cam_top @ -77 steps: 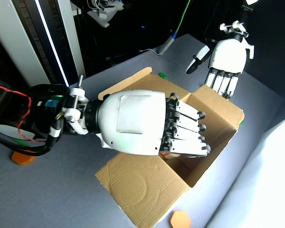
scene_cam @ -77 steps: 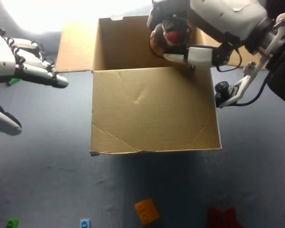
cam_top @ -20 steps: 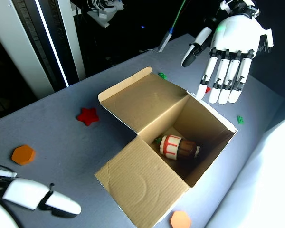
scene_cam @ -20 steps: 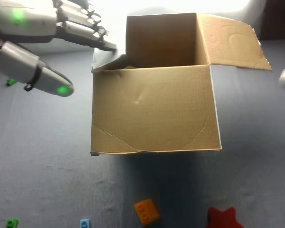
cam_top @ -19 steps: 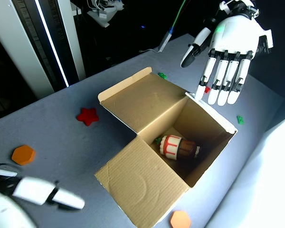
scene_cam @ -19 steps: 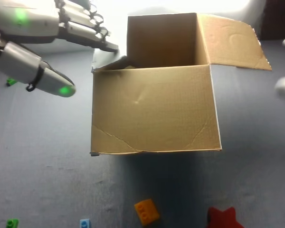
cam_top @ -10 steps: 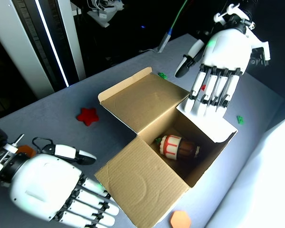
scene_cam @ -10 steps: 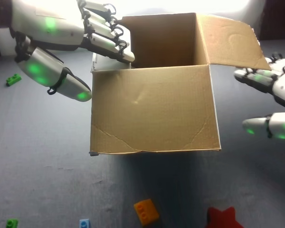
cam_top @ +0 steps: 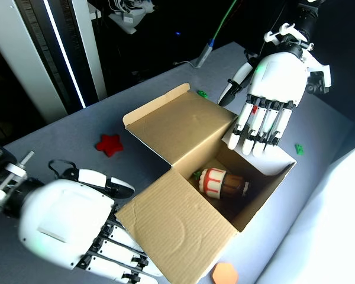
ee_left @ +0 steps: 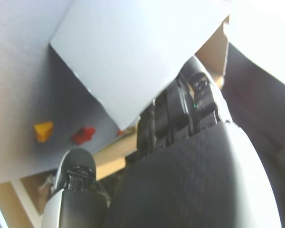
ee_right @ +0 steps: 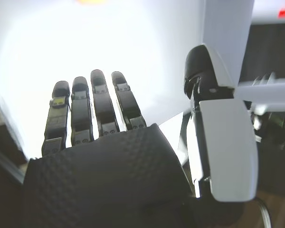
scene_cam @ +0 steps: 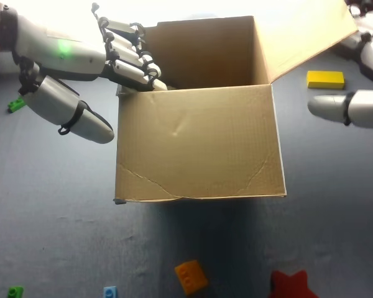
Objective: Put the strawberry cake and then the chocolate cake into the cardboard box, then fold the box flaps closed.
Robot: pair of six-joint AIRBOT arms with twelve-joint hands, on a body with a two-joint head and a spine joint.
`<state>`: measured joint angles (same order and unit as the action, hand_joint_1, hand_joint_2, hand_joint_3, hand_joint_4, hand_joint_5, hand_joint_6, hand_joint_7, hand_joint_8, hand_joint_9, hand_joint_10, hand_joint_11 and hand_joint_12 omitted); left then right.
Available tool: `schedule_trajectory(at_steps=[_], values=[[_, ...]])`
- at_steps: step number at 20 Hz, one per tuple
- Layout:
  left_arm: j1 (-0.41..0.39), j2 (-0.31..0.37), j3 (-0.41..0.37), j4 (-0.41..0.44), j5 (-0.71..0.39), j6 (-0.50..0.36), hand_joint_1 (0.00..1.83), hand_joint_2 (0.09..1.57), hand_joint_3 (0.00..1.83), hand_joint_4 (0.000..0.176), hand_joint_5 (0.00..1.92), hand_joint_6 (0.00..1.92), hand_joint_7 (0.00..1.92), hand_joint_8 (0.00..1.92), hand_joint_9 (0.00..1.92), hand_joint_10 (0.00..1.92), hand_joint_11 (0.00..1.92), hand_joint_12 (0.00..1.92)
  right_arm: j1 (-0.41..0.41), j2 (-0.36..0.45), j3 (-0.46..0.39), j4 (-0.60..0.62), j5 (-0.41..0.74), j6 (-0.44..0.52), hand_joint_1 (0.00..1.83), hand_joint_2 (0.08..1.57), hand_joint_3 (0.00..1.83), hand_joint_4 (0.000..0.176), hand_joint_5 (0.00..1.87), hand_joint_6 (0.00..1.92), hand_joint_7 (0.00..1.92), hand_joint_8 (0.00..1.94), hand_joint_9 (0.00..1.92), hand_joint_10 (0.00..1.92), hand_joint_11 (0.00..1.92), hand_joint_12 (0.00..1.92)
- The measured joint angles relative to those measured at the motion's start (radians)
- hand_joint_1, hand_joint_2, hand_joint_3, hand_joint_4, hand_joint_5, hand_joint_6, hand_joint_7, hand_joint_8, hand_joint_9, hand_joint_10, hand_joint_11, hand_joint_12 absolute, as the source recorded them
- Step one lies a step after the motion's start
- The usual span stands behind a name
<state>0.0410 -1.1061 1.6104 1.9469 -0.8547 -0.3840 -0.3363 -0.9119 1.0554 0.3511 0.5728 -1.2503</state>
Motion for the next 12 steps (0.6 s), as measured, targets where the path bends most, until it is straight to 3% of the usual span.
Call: schedule_trajectory(at_steps=[4,12], values=[[-0.055,0.000,0.010,0.024,-0.011,-0.011,0.00,1.20,0.00,0.068,0.19,0.00,0.25,0.00,0.30,0.01,0.00,0.99,0.035,0.011,-0.034,0.000,-0.011,0.000,0.16,1.19,0.00,0.000,0.03,0.01,0.06,0.01,0.04,0.01,0.01,0.00],[-0.158,0.013,0.068,0.035,-0.011,-0.026,0.00,1.20,0.00,0.075,0.19,0.00,0.24,0.00,0.29,0.01,0.00,1.00,0.098,-0.040,-0.032,0.005,-0.062,-0.017,0.16,1.18,0.00,0.000,0.06,0.02,0.09,0.01,0.07,0.02,0.01,0.01]])
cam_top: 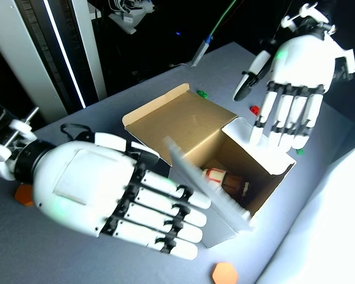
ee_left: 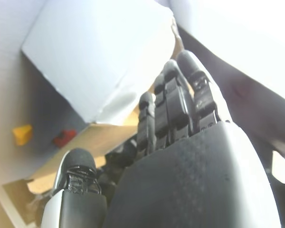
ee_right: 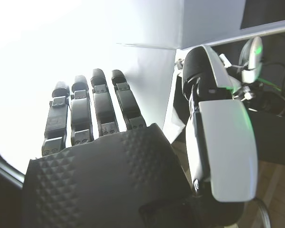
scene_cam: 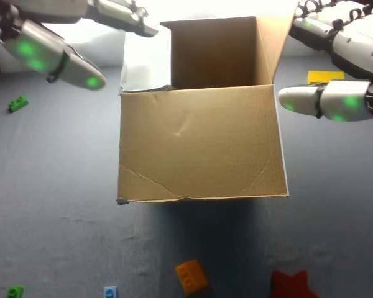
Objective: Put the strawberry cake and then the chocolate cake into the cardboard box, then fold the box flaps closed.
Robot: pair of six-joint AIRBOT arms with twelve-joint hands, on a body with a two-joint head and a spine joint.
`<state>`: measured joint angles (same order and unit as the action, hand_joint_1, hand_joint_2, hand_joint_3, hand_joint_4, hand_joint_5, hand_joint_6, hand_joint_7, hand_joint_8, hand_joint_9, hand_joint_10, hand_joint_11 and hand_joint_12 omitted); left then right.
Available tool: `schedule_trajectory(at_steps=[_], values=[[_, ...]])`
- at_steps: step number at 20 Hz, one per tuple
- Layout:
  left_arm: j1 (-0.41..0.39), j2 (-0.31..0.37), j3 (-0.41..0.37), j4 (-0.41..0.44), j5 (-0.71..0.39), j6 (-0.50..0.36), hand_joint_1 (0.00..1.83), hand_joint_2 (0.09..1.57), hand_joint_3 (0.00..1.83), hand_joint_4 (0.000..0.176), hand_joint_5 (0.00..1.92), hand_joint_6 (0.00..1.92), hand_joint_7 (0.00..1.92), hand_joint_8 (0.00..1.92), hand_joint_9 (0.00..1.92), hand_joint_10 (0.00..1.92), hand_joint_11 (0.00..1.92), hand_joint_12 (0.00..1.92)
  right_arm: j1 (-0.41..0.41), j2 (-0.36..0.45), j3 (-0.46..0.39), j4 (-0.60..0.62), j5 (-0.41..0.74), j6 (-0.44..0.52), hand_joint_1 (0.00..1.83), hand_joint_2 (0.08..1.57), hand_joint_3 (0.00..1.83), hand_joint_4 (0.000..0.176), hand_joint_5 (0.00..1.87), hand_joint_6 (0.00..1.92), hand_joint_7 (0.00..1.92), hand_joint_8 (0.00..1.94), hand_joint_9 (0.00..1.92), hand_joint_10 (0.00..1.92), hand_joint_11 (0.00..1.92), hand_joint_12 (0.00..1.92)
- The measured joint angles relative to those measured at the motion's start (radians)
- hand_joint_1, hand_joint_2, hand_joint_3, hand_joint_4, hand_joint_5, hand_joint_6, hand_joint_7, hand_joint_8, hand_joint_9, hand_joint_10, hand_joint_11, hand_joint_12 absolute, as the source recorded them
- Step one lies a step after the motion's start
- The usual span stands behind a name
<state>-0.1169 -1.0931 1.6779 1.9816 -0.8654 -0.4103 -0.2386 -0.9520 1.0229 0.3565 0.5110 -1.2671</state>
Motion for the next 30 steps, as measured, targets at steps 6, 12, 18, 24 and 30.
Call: schedule_trajectory(at_steps=[6,12,18,24,30], values=[[0.018,0.051,0.035,0.035,-0.039,-0.033,0.00,1.20,0.00,0.074,0.19,0.00,0.24,0.00,0.30,0.01,0.00,1.03,0.021,-0.065,0.018,-0.003,-0.019,-0.044,0.14,1.18,0.00,0.000,0.05,0.01,0.08,0.00,0.07,0.02,0.02,0.03],[0.075,0.089,0.057,0.042,-0.076,-0.056,0.00,1.20,0.00,0.081,0.18,0.00,0.23,0.00,0.29,0.01,0.00,1.00,0.023,-0.098,0.063,-0.002,-0.092,-0.043,0.13,1.19,0.00,0.000,0.05,0.00,0.08,0.00,0.06,0.00,0.00,0.03],[0.177,0.137,0.011,0.023,-0.102,-0.051,0.00,1.20,0.00,0.088,0.20,0.01,0.24,0.00,0.29,0.01,0.00,1.00,0.043,-0.104,0.079,-0.007,-0.150,-0.041,0.10,1.21,0.01,0.000,0.02,0.00,0.08,0.00,0.03,0.00,0.00,0.00],[0.281,0.180,-0.099,-0.081,-0.128,0.078,0.00,1.20,0.00,0.077,0.18,0.00,0.23,0.00,0.29,0.00,0.00,1.00,0.062,-0.101,0.079,-0.010,-0.181,-0.023,0.11,1.21,0.01,0.000,0.03,0.00,0.07,0.00,0.04,0.00,0.00,0.00],[0.422,0.214,-0.205,-0.192,-0.112,0.184,0.00,1.20,0.00,0.069,0.16,0.00,0.20,0.00,0.25,0.00,0.00,0.96,0.060,-0.017,0.020,-0.010,-0.180,0.028,0.01,1.23,0.01,0.000,0.02,0.00,0.08,0.01,0.01,0.00,0.00,0.00]])
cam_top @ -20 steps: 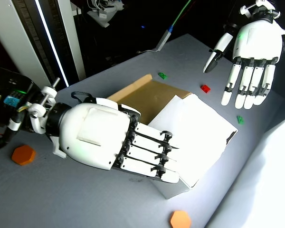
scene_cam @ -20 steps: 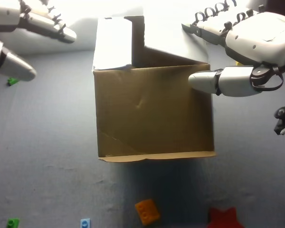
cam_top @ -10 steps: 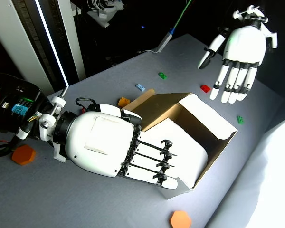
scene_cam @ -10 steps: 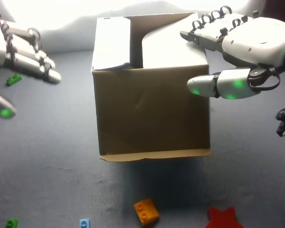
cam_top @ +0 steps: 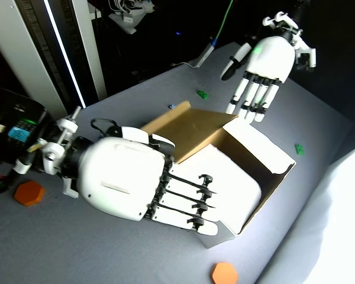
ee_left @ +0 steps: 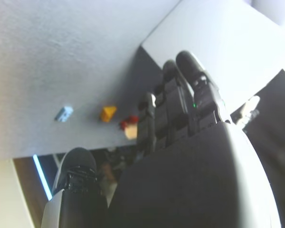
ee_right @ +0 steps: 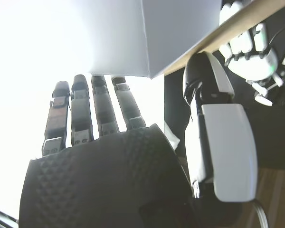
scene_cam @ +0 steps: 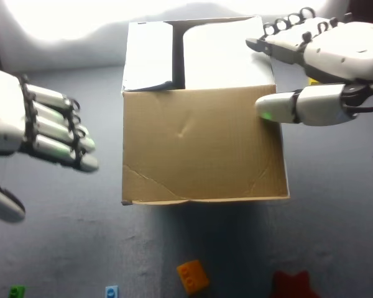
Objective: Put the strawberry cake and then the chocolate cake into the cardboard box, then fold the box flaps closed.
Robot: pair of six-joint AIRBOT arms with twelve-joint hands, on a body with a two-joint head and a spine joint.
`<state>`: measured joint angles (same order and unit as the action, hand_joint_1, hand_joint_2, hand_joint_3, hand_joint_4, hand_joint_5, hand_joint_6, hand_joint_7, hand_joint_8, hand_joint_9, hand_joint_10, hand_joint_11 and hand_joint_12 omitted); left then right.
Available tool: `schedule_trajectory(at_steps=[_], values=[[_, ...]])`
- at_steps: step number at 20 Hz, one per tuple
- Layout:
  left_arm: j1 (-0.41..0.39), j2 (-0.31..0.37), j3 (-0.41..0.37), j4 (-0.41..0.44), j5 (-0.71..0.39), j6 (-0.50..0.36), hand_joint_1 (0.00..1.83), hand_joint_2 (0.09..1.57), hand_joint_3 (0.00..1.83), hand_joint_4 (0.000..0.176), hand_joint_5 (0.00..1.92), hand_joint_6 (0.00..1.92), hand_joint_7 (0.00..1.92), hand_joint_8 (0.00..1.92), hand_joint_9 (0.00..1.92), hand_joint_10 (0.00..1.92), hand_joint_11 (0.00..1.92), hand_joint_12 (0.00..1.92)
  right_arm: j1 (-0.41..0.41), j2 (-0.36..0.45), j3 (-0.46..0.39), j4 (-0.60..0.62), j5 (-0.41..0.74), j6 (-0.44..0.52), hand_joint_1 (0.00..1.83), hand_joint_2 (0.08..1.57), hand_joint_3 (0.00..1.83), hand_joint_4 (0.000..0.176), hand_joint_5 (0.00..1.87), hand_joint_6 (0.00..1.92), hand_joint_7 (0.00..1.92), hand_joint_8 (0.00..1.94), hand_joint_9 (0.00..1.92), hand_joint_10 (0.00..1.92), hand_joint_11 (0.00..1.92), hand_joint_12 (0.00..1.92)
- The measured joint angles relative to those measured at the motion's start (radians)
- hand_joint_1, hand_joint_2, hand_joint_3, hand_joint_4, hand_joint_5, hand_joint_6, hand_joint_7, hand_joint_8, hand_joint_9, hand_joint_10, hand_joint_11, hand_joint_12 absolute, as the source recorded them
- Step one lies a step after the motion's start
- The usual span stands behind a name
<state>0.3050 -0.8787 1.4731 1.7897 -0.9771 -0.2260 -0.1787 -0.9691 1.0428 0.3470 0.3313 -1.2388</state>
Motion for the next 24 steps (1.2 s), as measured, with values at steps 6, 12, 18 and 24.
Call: schedule_trajectory(at_steps=[6,12,18,24], values=[[0.076,0.003,-0.078,-0.075,0.053,0.071,0.00,1.20,0.00,0.064,0.15,0.00,0.20,0.00,0.28,0.00,0.00,1.05,-0.027,0.140,-0.082,0.061,0.043,0.058,0.17,1.18,0.00,0.000,0.04,0.01,0.07,0.00,0.02,0.01,0.00,0.00],[0.132,0.003,-0.166,-0.131,0.112,0.130,0.00,1.22,0.00,0.061,0.18,0.01,0.22,0.01,0.30,0.01,0.00,1.10,-0.069,0.274,-0.130,0.102,0.098,0.101,0.02,1.24,0.02,0.000,0.04,0.01,0.08,0.01,0.02,0.01,0.00,0.00],[0.159,0.002,-0.241,-0.169,0.167,0.147,0.00,1.22,0.00,0.062,0.16,0.00,0.24,0.00,0.34,0.01,0.00,1.04,-0.076,0.281,-0.134,0.112,0.119,0.114,0.03,1.25,0.01,0.000,0.06,0.01,0.08,0.00,0.05,0.02,0.01,0.00],[0.100,-0.002,-0.274,-0.170,0.173,0.127,0.00,1.23,0.00,0.060,0.15,0.00,0.22,0.00,0.30,0.00,0.00,1.06,-0.076,0.281,-0.133,0.178,0.137,0.114,0.04,1.25,0.00,0.000,0.07,0.01,0.11,0.01,0.06,0.02,0.01,0.02]])
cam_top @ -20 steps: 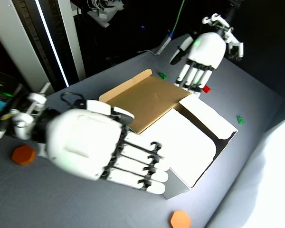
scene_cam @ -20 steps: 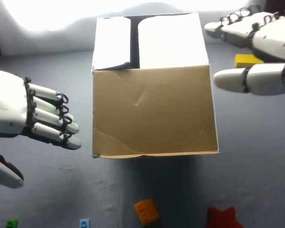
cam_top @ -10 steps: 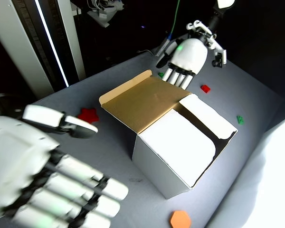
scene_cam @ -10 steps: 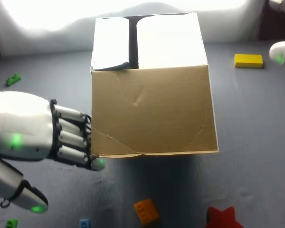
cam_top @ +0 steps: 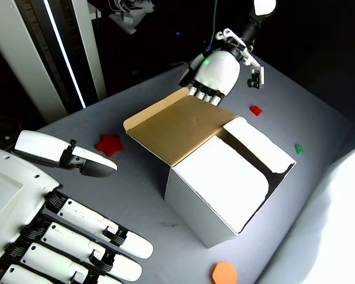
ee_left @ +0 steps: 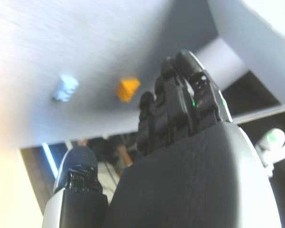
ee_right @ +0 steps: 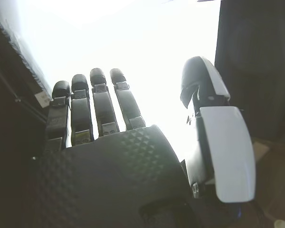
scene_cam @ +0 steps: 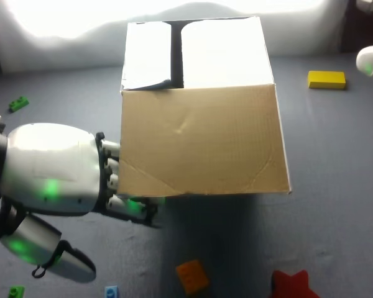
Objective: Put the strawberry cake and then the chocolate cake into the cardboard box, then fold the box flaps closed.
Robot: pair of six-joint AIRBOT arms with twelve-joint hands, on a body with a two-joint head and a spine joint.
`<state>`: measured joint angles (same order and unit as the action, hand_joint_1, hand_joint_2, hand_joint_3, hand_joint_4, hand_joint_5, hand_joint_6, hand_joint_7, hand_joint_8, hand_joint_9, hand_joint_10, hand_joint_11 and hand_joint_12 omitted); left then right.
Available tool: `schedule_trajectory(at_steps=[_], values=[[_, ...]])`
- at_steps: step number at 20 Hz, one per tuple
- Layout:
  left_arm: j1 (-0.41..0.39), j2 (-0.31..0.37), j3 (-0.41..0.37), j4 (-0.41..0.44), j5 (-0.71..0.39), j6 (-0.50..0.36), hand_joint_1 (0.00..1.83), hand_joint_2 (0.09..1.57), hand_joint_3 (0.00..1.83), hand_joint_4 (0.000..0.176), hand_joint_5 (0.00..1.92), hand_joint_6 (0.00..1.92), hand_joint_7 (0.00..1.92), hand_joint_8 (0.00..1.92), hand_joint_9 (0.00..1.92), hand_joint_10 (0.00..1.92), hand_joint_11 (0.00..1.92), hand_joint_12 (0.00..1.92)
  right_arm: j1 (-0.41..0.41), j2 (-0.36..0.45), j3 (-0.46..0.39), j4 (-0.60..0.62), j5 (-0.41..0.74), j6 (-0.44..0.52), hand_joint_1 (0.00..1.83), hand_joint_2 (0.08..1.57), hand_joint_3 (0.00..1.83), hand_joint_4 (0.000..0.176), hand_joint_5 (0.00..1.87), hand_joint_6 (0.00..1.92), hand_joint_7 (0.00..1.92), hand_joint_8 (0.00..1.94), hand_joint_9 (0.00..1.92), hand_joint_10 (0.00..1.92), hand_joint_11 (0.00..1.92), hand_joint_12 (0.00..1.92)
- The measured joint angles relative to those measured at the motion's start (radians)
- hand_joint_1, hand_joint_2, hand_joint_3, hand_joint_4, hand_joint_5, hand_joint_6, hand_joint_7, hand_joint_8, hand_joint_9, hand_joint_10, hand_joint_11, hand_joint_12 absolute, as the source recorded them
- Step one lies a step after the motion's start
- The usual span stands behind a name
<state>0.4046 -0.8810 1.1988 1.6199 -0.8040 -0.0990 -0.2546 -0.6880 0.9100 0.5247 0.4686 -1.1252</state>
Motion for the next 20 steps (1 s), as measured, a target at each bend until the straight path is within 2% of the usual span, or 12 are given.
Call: schedule_trajectory(at_steps=[1,5,12,14,16,20], values=[[-0.017,0.000,0.004,0.011,-0.001,-0.020,0.00,1.23,0.00,0.066,0.17,0.01,0.22,0.00,0.29,0.00,0.00,1.06,0.000,0.000,0.000,0.004,0.007,0.000,0.05,1.24,0.00,0.000,0.07,0.01,0.11,0.01,0.06,0.02,0.00,0.03],[-0.105,0.013,0.023,0.034,-0.033,-0.085,0.00,1.22,0.00,0.061,0.19,0.01,0.23,0.00,0.30,0.00,0.00,1.06,0.000,0.000,0.000,0.003,0.011,0.000,0.13,1.22,0.00,0.000,0.09,0.01,0.11,0.00,0.06,0.01,0.00,0.00],[-0.294,0.016,0.080,0.100,-0.093,-0.180,0.00,1.22,0.00,0.058,0.19,0.00,0.24,0.00,0.29,0.00,0.00,0.99,0.000,0.000,0.000,0.003,0.017,0.000,0.05,1.25,0.01,0.000,0.05,0.00,0.10,0.01,0.04,0.01,0.00,0.00],[-0.323,0.004,0.097,0.123,-0.103,-0.201,0.00,1.22,0.00,0.059,0.18,0.00,0.23,0.00,0.28,0.00,0.00,0.98,0.000,0.000,0.000,0.005,0.026,0.000,0.05,1.25,0.01,0.000,0.08,0.01,0.11,0.01,0.07,0.02,0.01,0.01],[-0.366,-0.020,0.121,0.127,-0.106,-0.227,0.00,1.23,0.00,0.052,0.17,0.00,0.23,0.00,0.29,0.00,0.00,1.01,0.000,-0.002,0.000,0.006,0.032,0.000,0.06,1.26,0.01,0.000,0.07,0.01,0.08,0.00,0.07,0.02,0.00,0.00],[-0.417,-0.090,0.200,0.141,-0.105,-0.267,0.00,1.22,0.00,0.061,0.18,0.01,0.23,0.00,0.29,0.00,0.00,1.05,0.000,-0.002,0.000,0.007,0.035,0.001,0.09,1.25,0.00,0.000,0.09,0.02,0.08,0.00,0.08,0.02,0.01,0.00]])
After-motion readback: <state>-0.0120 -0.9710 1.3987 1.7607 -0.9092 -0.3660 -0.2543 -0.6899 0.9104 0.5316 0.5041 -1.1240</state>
